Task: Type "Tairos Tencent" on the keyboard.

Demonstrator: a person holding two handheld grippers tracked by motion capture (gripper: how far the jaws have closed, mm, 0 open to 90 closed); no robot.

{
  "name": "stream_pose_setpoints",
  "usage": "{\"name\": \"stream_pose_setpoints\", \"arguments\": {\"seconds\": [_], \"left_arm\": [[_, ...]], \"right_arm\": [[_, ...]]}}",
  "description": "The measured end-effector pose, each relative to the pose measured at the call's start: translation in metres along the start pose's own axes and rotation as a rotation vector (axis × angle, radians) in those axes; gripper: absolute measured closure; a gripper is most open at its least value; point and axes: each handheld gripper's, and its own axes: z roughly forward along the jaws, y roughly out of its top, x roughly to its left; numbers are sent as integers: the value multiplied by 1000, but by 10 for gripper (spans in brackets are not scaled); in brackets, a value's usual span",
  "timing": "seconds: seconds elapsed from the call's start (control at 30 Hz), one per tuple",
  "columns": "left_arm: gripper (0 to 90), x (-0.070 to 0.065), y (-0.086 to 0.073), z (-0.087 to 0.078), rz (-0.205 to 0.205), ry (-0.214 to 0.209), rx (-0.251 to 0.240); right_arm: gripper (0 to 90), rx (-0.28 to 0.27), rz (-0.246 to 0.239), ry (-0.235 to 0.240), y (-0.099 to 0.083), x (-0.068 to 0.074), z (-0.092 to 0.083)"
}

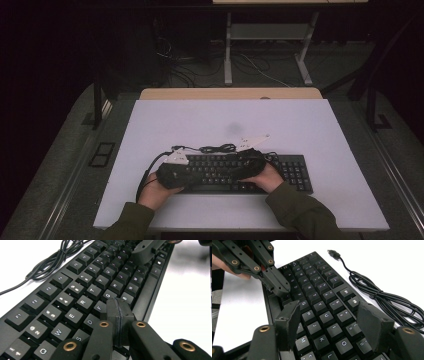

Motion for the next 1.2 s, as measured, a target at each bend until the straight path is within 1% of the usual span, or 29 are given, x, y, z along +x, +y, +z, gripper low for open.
{"name": "stream_pose_setpoints", "arguments": {"seconds": [0.23,0.27,0.4,0.43,0.53,0.63,0.7,0.73,0.8,0.97,1.0,1.07,1.13,1.2], "left_arm": [[890,2,2,-2,-10,19,-17],[890,3,3,-2,-6,21,-15],[890,8,3,-4,-23,41,-31],[890,9,3,-4,-19,43,-34],[890,12,4,-4,-35,58,-51],[890,16,4,-5,-40,76,-57],[890,18,4,-6,-40,83,-54],[890,19,4,-6,-51,86,-58],[890,21,3,-5,-53,90,-59],[890,26,1,-1,-54,99,-44],[890,25,0,1,-73,98,-46],[890,27,-2,4,-63,98,-23],[891,27,-3,4,-73,93,-32],[891,27,-3,4,-66,96,-28]], "right_arm": [[351,4,-2,1,0,0,1],[351,5,-2,1,0,0,1],[351,8,-2,2,0,1,2],[351,9,-2,3,0,1,2],[351,8,-5,3,0,1,2],[351,7,-2,3,0,0,2],[351,7,-5,2,0,1,2],[351,6,-6,2,0,1,2],[351,5,-6,2,0,1,2],[351,7,-6,2,0,1,2],[351,7,-6,3,0,1,2],[351,7,-6,3,0,1,2],[351,7,-5,4,0,1,2],[351,6,-5,4,0,1,2]]}}
